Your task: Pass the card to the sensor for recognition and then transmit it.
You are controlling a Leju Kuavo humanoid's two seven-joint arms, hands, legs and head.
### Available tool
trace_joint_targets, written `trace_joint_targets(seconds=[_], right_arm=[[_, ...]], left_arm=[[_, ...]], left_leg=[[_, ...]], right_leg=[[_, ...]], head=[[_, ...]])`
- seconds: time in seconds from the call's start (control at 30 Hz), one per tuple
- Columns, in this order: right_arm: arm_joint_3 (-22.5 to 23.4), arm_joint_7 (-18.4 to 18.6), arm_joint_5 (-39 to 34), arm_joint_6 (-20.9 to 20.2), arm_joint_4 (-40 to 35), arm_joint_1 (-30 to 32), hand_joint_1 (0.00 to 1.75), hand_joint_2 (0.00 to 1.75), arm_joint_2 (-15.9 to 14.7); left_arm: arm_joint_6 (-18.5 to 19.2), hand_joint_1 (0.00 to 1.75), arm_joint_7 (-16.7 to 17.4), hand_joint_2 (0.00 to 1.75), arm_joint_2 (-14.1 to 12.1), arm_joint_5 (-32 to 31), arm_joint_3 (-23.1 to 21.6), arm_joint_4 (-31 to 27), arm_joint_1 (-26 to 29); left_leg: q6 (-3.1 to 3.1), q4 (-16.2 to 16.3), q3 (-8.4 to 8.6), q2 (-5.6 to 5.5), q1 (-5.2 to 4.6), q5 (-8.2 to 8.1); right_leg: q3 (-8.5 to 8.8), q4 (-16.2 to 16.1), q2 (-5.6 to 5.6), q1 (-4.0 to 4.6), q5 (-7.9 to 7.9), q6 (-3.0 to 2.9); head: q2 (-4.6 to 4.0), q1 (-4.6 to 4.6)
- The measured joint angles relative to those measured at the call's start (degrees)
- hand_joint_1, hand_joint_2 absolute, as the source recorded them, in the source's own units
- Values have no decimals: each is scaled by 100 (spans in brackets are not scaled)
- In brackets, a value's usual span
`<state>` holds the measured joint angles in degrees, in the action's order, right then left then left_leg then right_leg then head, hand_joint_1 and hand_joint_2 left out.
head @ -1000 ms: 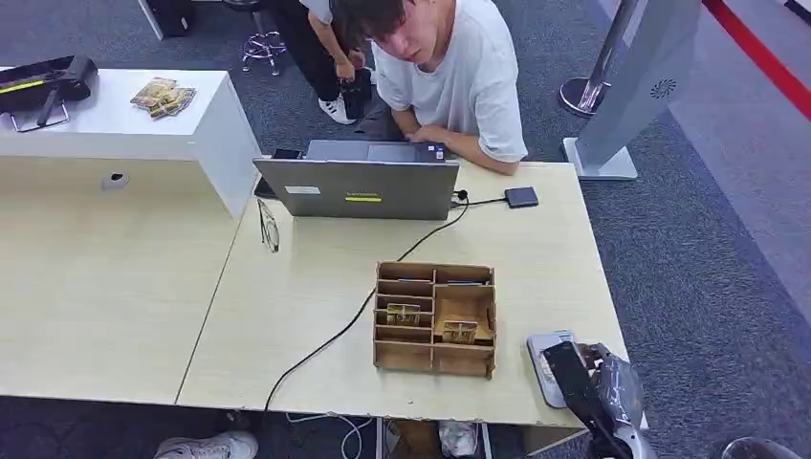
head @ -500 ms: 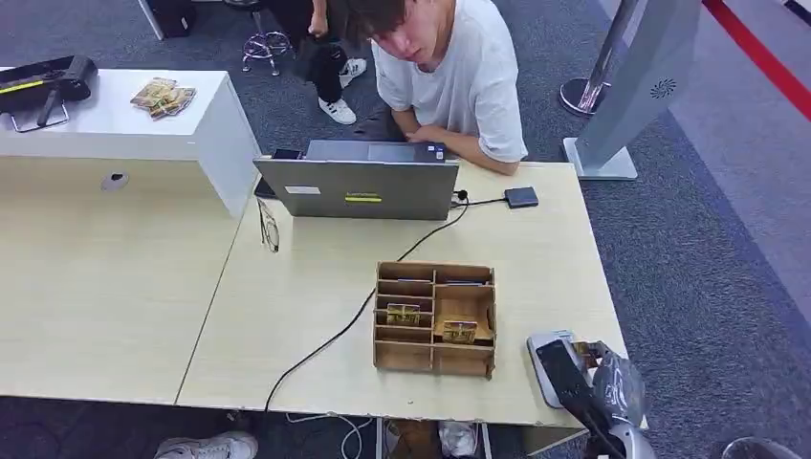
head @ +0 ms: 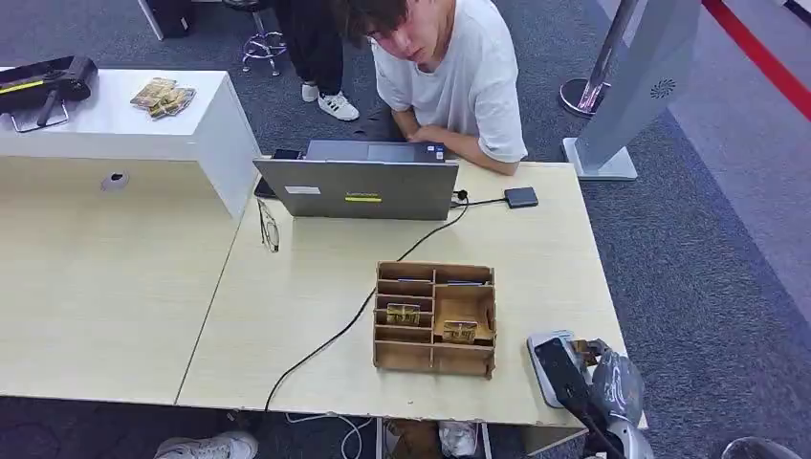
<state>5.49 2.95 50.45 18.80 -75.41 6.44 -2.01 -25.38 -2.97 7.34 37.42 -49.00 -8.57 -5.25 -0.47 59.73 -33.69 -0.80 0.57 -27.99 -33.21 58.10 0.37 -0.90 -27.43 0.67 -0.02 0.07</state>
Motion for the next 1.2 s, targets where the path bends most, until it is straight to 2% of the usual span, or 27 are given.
trace_joint_targets(seconds=[0.7, 1.2], right_arm=[[-33, -138, 190, 146, -35, -53, 175, 175, 68], [-179, -153, 588, 577, -430, 55, 175, 175, 107]], left_arm=[[0, 0, 4, 0, 0, 42, 0, 0, 0], [26, 0, 4, 0, 0, 87, -2, 0, 1]], left_leg=[[0, 0, 0, 0, 0, 0], [0, 0, -2, -1, 0, 0]], right_leg=[[0, 0, 0, 0, 0, 0], [-1, 0, -1, 0, 0, 0]], head=[[0, 0], [0, 0]])
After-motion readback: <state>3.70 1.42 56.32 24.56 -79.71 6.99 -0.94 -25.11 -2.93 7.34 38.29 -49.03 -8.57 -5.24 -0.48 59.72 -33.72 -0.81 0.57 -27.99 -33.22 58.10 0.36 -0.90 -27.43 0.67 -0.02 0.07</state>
